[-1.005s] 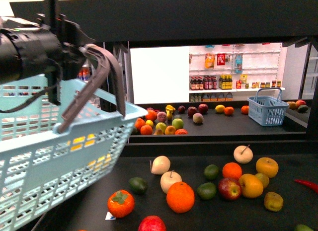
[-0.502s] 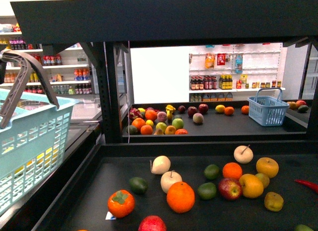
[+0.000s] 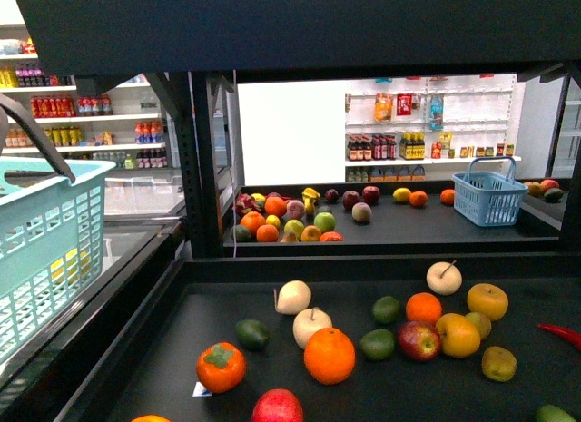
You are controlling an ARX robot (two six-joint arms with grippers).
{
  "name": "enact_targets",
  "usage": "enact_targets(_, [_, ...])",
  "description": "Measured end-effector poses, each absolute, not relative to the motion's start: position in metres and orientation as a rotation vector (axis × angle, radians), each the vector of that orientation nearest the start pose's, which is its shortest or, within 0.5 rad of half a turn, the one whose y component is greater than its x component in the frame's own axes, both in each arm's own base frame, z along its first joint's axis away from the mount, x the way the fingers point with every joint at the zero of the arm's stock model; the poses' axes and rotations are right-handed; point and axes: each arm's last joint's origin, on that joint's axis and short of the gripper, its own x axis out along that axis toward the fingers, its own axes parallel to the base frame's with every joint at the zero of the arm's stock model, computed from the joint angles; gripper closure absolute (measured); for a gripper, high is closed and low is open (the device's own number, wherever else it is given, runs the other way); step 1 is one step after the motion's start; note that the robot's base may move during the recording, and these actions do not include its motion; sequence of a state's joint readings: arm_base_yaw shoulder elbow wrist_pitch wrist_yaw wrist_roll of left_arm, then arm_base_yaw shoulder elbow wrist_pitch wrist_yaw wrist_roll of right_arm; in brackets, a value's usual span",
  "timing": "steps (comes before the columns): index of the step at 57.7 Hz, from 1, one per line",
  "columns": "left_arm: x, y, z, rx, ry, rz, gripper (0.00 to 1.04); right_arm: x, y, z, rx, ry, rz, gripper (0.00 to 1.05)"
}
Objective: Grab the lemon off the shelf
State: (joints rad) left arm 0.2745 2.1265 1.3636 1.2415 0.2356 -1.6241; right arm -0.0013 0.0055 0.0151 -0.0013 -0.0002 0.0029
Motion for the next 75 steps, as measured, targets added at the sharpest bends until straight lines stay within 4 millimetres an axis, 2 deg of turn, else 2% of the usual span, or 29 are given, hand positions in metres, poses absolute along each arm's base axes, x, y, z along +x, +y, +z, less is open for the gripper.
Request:
enact_targets(14, [0.445, 0.147, 0.228, -1.465, -0.398, -0.29, 0.95, 0.097, 0.0, 0.168, 0.003, -0.008, -0.001, 0.02])
enact_targets(32, [0.451, 0.15, 0.199, -1.487, -0.342, -0.281, 0.95, 0.097, 0.0, 0.168, 0.003, -0.008, -0.001, 0.02])
enact_targets(50, [0.449, 0.151, 0.197, -1.491, -0.366, -0.275, 0.95, 0.097, 0.0, 0.168, 0.003, -0.008, -0.001, 0.02])
enact_targets(52, [0.449, 0.151, 0.196, -1.493, -0.367, -0.27, 0.92, 0.097, 0.0, 0.168, 0.003, -0.008, -0.001, 0.02])
enact_targets(69, [0.444, 0.156, 0.192, -1.477, -0.384, -0.251, 0.41, 0.097, 0.0, 0.168, 0.003, -0.008, -0.001, 0.02])
enact_targets(75, [0.443, 0.157, 0.191, -1.473, -0.379, -0.241, 0.19, 0.097, 0.0, 0.168, 0.003, -0.008, -0.001, 0.02])
